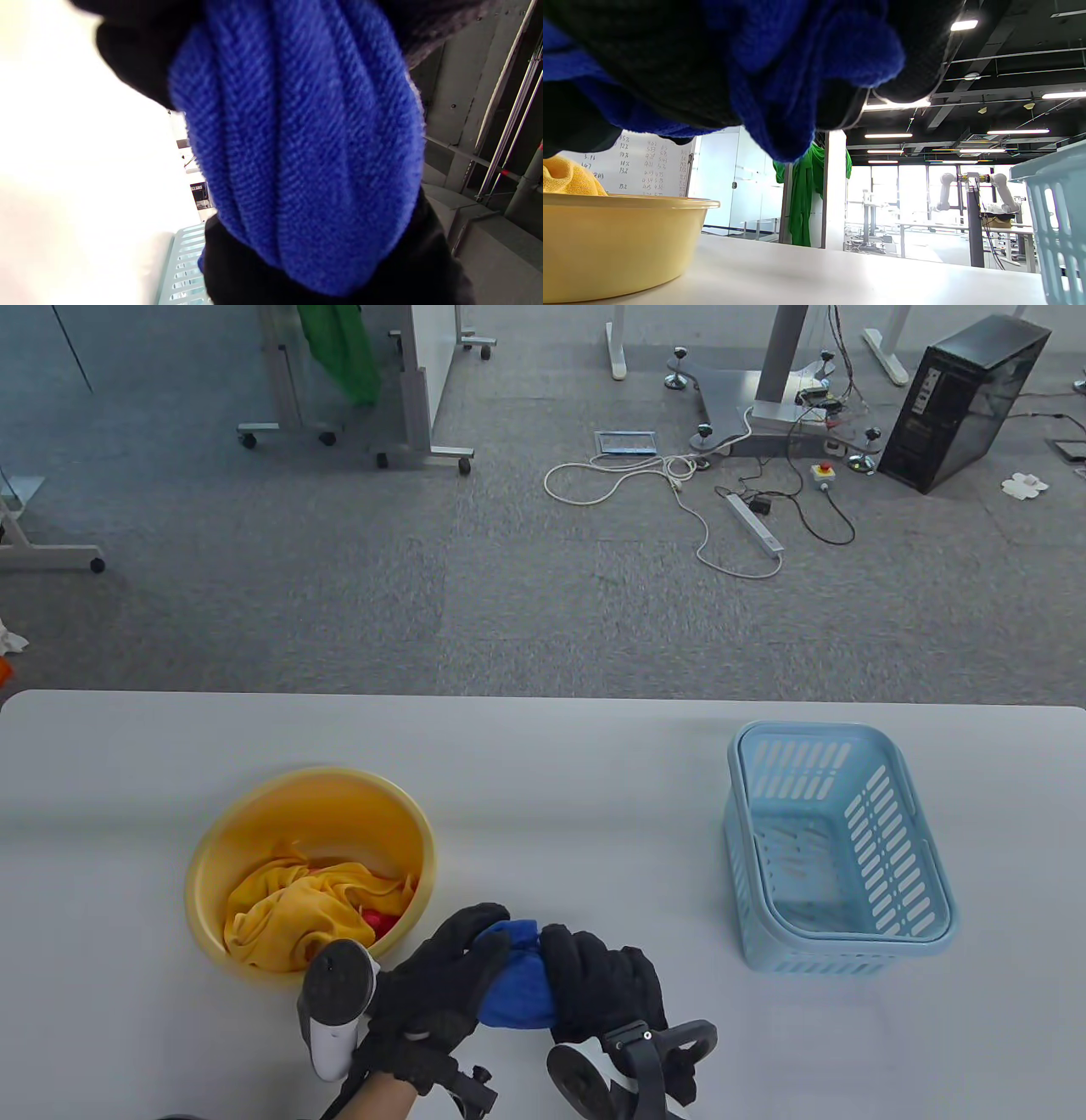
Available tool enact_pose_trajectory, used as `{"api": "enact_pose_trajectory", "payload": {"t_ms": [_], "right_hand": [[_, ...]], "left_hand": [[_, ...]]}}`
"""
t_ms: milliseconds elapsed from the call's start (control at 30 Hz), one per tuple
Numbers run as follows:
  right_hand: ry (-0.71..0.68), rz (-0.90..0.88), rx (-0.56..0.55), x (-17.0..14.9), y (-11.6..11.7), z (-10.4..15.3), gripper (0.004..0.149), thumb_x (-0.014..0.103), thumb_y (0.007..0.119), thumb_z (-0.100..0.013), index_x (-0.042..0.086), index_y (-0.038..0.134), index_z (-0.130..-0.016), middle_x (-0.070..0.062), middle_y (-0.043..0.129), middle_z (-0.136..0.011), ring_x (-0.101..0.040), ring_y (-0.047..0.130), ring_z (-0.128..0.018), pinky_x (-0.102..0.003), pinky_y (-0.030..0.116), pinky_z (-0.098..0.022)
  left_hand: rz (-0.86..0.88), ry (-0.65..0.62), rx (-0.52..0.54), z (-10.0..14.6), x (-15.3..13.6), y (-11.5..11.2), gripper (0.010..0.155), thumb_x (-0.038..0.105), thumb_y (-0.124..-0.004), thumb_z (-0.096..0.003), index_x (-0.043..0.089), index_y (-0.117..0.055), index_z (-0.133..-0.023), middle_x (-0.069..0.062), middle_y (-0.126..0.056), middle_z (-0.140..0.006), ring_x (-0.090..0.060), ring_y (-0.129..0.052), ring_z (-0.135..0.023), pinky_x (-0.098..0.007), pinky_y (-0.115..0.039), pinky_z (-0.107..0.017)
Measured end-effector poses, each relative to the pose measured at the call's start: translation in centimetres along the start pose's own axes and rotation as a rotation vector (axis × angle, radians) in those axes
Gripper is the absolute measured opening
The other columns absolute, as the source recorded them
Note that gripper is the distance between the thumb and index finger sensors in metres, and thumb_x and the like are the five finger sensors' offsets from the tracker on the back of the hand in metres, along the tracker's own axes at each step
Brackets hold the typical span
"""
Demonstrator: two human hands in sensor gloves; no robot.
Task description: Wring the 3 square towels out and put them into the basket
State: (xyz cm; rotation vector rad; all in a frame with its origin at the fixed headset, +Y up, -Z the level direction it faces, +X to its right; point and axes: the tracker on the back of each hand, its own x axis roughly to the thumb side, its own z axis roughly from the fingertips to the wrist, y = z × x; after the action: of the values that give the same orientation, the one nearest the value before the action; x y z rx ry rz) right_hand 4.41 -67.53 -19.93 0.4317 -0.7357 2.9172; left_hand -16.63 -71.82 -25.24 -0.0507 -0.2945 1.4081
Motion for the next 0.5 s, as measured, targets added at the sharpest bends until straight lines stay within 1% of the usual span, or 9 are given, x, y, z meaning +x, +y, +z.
{"api": "enact_pose_trajectory", "payload": {"t_ms": [67, 167, 233, 300, 333, 400, 467, 500], "right_hand": [[0.004, -0.001, 0.001, -0.4, -0.3, -0.3, 0.082, 0.038, 0.105, -0.042, 0.019, 0.055, -0.105, -0.007, 0.082, -0.088, -0.027, 0.1, -0.059, -0.052, 0.081, -0.06], [0.048, -0.027, 0.02, -1.3, -0.6, -0.6, 0.083, 0.04, 0.104, -0.042, 0.017, 0.054, -0.105, -0.009, 0.083, -0.088, -0.027, 0.1, -0.058, -0.052, 0.082, -0.06], [0.103, -0.068, 0.028, -2.3, -1.0, -0.7, 0.084, 0.04, 0.104, -0.043, 0.016, 0.053, -0.105, -0.01, 0.083, -0.088, -0.028, 0.1, -0.058, -0.052, 0.082, -0.059], [0.132, -0.055, 0.036, -3.1, -1.5, -0.9, 0.084, 0.043, 0.104, -0.042, 0.017, 0.056, -0.105, -0.01, 0.085, -0.085, -0.026, 0.102, -0.055, -0.051, 0.084, -0.057], [0.136, -0.059, 0.044, -3.3, -1.8, -1.0, 0.083, 0.043, 0.104, -0.041, 0.017, 0.057, -0.104, -0.011, 0.087, -0.083, -0.026, 0.103, -0.053, -0.051, 0.085, -0.056], [0.18, -0.055, 0.061, -3.8, -2.3, -1.4, 0.082, 0.044, 0.105, -0.041, 0.017, 0.059, -0.103, -0.012, 0.088, -0.081, -0.027, 0.103, -0.051, -0.053, 0.084, -0.058], [0.212, -0.037, 0.081, -4.2, -3.0, -1.9, 0.082, 0.044, 0.104, -0.042, 0.017, 0.059, -0.104, -0.012, 0.087, -0.082, -0.027, 0.103, -0.052, -0.053, 0.083, -0.058], [0.241, -0.056, 0.09, -4.4, -3.5, -2.2, 0.082, 0.044, 0.104, -0.042, 0.017, 0.058, -0.104, -0.013, 0.087, -0.083, -0.027, 0.103, -0.052, -0.053, 0.083, -0.059]], "left_hand": [[-0.045, -0.078, 0.012, 0.0, 0.6, 0.1, 0.062, 0.056, -0.082, -0.0556, 0.017, -0.072, -0.104, -0.021, -0.078, -0.096, -0.039, -0.099, -0.035, -0.036, -0.087, -0.015], [-0.073, -0.167, -0.012, 0.0, 1.9, 0.5, 0.062, 0.055, -0.08, -0.0564, 0.018, -0.071, -0.105, -0.02, -0.075, -0.1, -0.044, -0.098, -0.053, -0.045, -0.088, -0.029], [-0.094, -0.21, 0.029, 0.4, 2.8, 0.9, 0.061, 0.054, -0.08, -0.0563, 0.018, -0.071, -0.105, -0.02, -0.075, -0.101, -0.046, -0.095, -0.064, -0.05, -0.085, -0.038], [-0.143, -0.253, 0.061, 0.6, 3.5, 1.2, 0.061, 0.053, -0.081, -0.056, 0.018, -0.071, -0.105, -0.02, -0.075, -0.101, -0.046, -0.092, -0.071, -0.054, -0.083, -0.044], [-0.169, -0.263, 0.063, 0.7, 3.7, 1.3, 0.06, 0.053, -0.081, -0.0562, 0.019, -0.072, -0.105, -0.02, -0.074, -0.102, -0.047, -0.089, -0.075, -0.056, -0.08, -0.048], [-0.212, -0.271, 0.063, 0.8, 4.1, 1.2, 0.061, 0.053, -0.082, -0.056, 0.018, -0.072, -0.105, -0.021, -0.07, -0.106, -0.051, -0.077, -0.088, -0.067, -0.065, -0.06], [-0.236, -0.273, 0.047, 0.7, 4.3, 1.1, 0.062, 0.052, -0.083, -0.056, 0.018, -0.07, -0.106, -0.021, -0.065, -0.109, -0.053, -0.068, -0.095, -0.07, -0.056, -0.065], [-0.252, -0.275, 0.037, 0.7, 4.4, 1.0, 0.064, 0.053, -0.083, -0.0558, 0.018, -0.069, -0.107, -0.021, -0.063, -0.11, -0.053, -0.064, -0.098, -0.072, -0.053, -0.066]]}}
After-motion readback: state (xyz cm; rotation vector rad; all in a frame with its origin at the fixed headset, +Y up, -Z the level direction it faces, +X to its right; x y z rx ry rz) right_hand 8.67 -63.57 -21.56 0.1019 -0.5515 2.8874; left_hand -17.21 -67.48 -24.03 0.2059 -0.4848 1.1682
